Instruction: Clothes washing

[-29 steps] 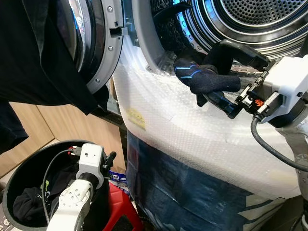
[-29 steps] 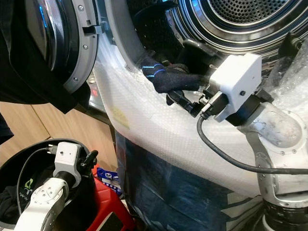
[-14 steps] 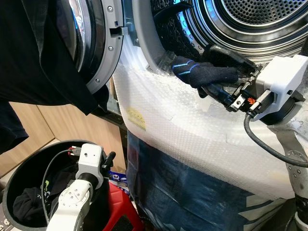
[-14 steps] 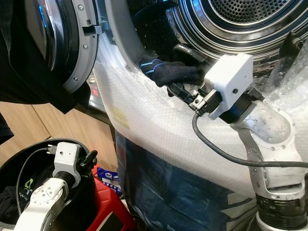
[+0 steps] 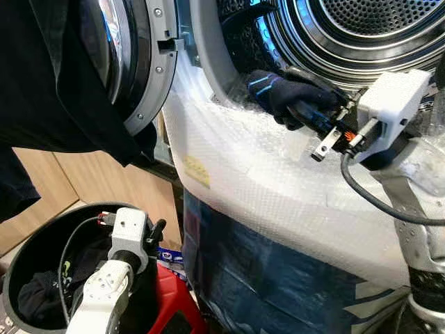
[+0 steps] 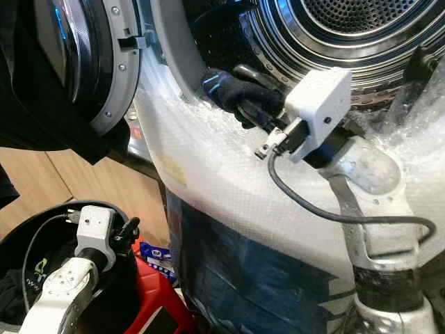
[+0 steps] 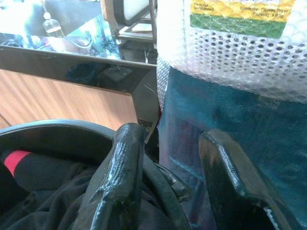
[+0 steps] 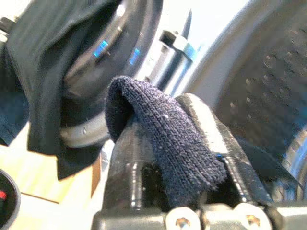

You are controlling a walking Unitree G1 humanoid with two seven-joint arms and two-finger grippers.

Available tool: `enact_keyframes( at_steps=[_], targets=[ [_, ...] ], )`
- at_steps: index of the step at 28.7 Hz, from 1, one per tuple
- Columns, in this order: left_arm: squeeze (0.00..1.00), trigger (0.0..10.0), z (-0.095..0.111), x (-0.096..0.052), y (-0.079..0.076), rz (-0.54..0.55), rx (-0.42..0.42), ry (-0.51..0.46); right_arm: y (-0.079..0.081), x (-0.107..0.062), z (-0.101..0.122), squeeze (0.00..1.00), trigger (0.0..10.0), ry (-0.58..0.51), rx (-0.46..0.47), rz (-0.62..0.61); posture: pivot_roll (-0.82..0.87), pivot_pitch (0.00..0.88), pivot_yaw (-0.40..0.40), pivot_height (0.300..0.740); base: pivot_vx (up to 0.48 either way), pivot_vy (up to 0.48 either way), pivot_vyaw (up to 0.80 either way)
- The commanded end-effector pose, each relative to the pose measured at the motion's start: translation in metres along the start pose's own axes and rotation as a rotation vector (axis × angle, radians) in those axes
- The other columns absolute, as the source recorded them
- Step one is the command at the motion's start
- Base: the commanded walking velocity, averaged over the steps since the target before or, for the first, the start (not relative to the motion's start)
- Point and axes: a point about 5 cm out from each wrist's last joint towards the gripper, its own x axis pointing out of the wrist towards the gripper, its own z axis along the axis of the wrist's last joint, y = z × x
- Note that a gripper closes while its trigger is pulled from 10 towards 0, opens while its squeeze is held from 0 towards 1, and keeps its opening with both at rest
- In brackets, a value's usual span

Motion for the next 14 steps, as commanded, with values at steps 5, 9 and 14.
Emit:
enact_keyframes(
  at_steps=[5,9,14],
  targets=[
    [0.00,10.0,0.001,0.003,0.002,0.003,0.001,-0.009,-0.003,0.032,-0.001,0.00,0.0,-0.061,0.017,0.106,0.15,0.053,0.023,0.740,0.000,0.000,0.00],
    [0.00,10.0,0.002,0.004,0.002,0.009,-0.005,-0.015,-0.027,0.058,-0.007,0.00,0.0,-0.076,0.082,0.045,0.16,0.046,0.017,0.740,0.000,0.000,0.00],
    [0.00,10.0,0.002,0.005,0.002,0.013,-0.008,-0.019,-0.050,0.083,-0.021,0.00,0.0,0.010,0.117,-0.032,0.16,0.034,0.005,0.740,0.000,0.000,0.00]
  ],
)
